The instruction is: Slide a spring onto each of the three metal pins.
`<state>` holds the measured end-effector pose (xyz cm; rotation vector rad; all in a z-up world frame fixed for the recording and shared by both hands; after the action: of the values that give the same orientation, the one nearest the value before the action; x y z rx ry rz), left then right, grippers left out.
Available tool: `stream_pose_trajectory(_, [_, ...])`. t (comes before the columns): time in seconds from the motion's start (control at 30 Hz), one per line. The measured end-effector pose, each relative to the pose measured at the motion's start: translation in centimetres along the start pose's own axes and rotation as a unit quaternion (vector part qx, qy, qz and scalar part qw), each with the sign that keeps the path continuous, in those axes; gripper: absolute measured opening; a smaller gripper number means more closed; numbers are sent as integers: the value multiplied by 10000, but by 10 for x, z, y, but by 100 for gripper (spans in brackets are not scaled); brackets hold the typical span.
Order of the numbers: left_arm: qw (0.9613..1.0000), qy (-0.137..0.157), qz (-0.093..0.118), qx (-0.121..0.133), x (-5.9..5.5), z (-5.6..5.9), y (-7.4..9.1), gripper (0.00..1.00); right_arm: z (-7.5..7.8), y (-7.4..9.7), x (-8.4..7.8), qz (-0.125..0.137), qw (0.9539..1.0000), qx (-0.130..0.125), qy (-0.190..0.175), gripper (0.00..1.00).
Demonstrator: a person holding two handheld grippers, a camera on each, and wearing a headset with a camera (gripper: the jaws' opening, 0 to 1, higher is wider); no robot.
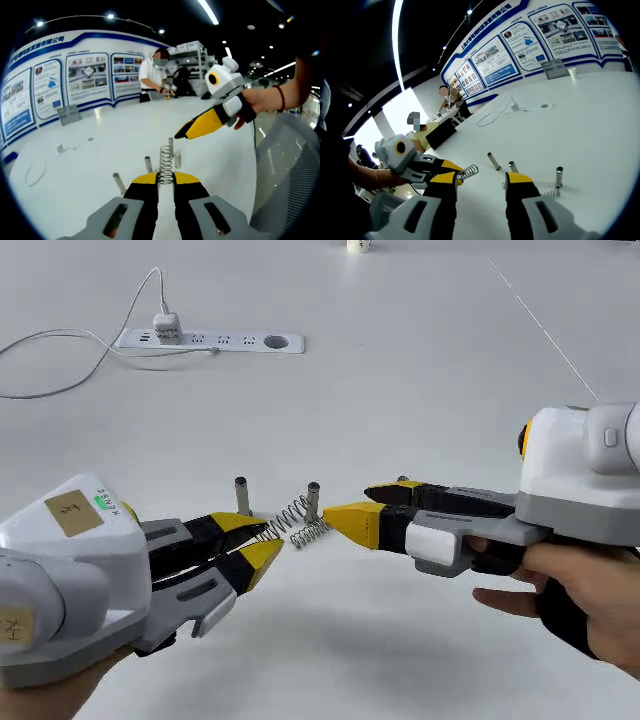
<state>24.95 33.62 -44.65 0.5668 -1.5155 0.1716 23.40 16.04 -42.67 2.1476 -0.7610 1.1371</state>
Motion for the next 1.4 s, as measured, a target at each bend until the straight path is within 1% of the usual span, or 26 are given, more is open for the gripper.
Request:
stream_pose_trajectory(0.03, [10000,-2,8,4,0,0,0,10,-1,-1,0,21,10000,23,-37,38])
stream_pose_trajectory(0.2, [9998,49,177,-8,3,3,0,10,-6,-5,1,155,9992,191,-301,32])
stream_pose_trajectory(0.37, [9993,58,368,-45,7,5,-1,10,-8,-8,0,213,9985,243,-451,29])
stream_pose_trajectory(0.53, [9986,68,531,-51,10,6,0,10,-10,-11,0,299,9967,295,-688,26])
stream_pose_trajectory(0.63, [9981,57,602,-75,12,7,0,10,-12,-13,1,390,9949,374,-857,24])
stream_pose_trajectory(0.73, [9978,66,655,-90,13,8,-1,10,-12,-14,1,407,9933,436,-991,21])
stream_pose_trajectory(0.83, [9972,109,736,-116,15,8,-1,10,-13,-15,2,408,9927,473,-1035,19])
stream_pose_trajectory(0.97, [9967,121,787,-142,18,10,0,10,-15,-16,2,432,9905,563,-1182,14])
stream_pose_trajectory(1.13, [9969,128,760,-134,19,10,0,10,-16,-16,3,437,9892,584,-1273,13])
stream_pose_trajectory(1.2, [9971,133,729,-141,19,10,0,10,-16,-16,2,426,9893,589,-1263,13])
stream_pose_trajectory(1.27, [9976,76,667,-146,19,10,0,10,-16,-16,2,417,9897,596,-1229,13])
stream_pose_trajectory(1.4, [9977,128,648,-156,18,10,0,10,-17,-16,2,432,9907,612,-1140,13])
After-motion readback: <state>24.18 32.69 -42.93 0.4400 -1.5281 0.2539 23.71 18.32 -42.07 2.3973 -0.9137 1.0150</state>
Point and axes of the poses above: the centre of the closed fingertips' face, and the gripper's own axes: y roughly backward along the fingers, z roughly to its right, x roughly out of its top, the point moved 8 cm from there along y, roughly backward along the fingers, and after that the axes turned 5 degrees about z, right-handed, at the moved point
